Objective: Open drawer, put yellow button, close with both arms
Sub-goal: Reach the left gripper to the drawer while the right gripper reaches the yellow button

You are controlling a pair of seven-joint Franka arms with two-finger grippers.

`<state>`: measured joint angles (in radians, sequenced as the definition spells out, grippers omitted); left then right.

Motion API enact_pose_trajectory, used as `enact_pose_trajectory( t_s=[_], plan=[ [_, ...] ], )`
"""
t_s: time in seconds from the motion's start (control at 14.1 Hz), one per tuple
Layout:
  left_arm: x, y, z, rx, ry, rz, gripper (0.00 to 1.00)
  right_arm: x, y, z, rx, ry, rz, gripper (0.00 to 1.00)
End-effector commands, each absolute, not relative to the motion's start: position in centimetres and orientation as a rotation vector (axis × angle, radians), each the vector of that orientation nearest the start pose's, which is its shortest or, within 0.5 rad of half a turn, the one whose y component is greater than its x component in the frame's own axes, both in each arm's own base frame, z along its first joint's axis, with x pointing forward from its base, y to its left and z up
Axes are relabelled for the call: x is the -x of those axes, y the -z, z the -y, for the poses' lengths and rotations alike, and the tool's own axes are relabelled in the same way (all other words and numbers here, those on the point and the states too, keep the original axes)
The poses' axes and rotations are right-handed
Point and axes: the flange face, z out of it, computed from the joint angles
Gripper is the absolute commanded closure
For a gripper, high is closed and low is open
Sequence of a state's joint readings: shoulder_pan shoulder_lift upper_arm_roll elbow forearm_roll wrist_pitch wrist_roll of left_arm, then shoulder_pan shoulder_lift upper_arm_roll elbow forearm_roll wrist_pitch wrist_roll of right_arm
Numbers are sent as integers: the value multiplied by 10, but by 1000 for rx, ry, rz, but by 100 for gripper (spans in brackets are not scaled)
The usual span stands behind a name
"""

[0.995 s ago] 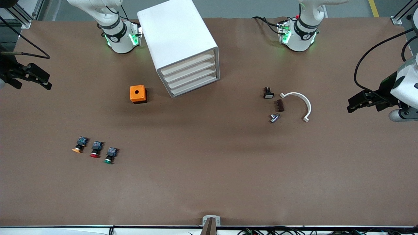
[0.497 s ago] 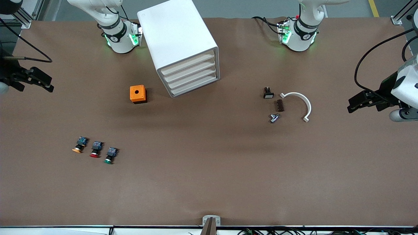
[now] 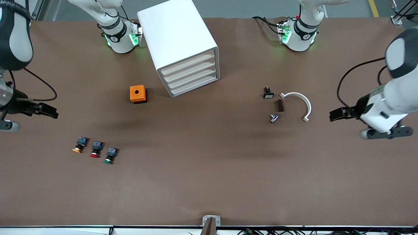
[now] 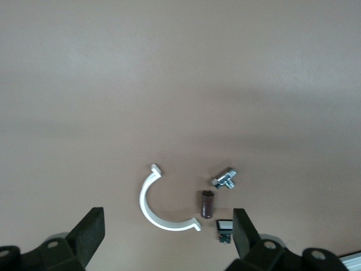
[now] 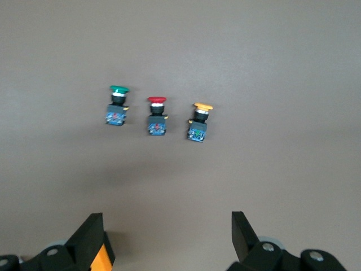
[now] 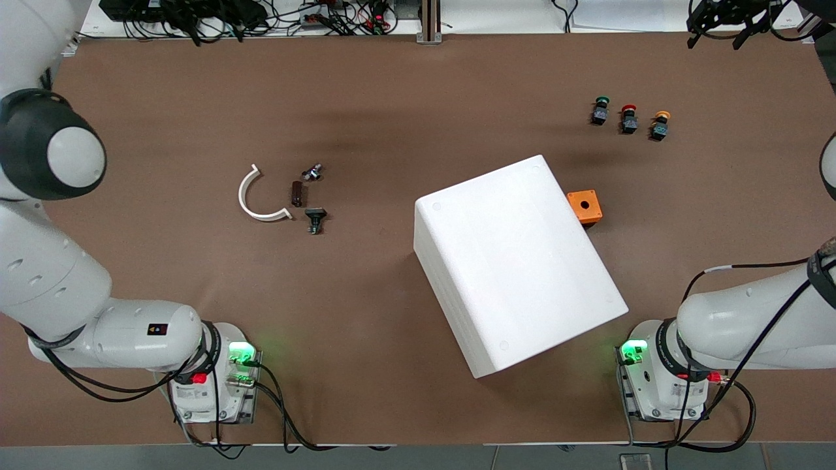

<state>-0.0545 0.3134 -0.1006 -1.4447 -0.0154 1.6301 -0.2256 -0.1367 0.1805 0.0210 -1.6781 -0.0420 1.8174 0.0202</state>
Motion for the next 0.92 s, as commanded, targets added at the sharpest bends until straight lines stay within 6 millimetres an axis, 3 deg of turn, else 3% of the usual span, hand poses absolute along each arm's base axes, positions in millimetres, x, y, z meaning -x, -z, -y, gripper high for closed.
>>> enact_pose_trajectory(
  t_s=[0.0, 0.07, 0.21, 0.5, 0.64, 0.85],
  plan=[
    [-635, -481, 139, 3129, -263, 198, 0, -619, -438, 100, 3175, -82, -240, 0],
    [-635, -476, 147, 3123, -275, 247, 0, -623, -418, 109, 3169, -92, -258, 0],
    [-625, -474, 186, 3109, -294, 336, 0, -630, -383, 126, 3160, -104, -292, 0],
    [-593, -455, 274, 3019, -507, 832, 0, -640, -324, 133, 3148, -136, -300, 0],
    [-574, -441, 317, 2878, -679, 1080, 0, -644, -292, 137, 3144, -131, -308, 0],
    [-561, -418, 352, 2620, -1008, 1334, 0, -645, -245, 150, 3130, -136, -343, 0]
  ],
)
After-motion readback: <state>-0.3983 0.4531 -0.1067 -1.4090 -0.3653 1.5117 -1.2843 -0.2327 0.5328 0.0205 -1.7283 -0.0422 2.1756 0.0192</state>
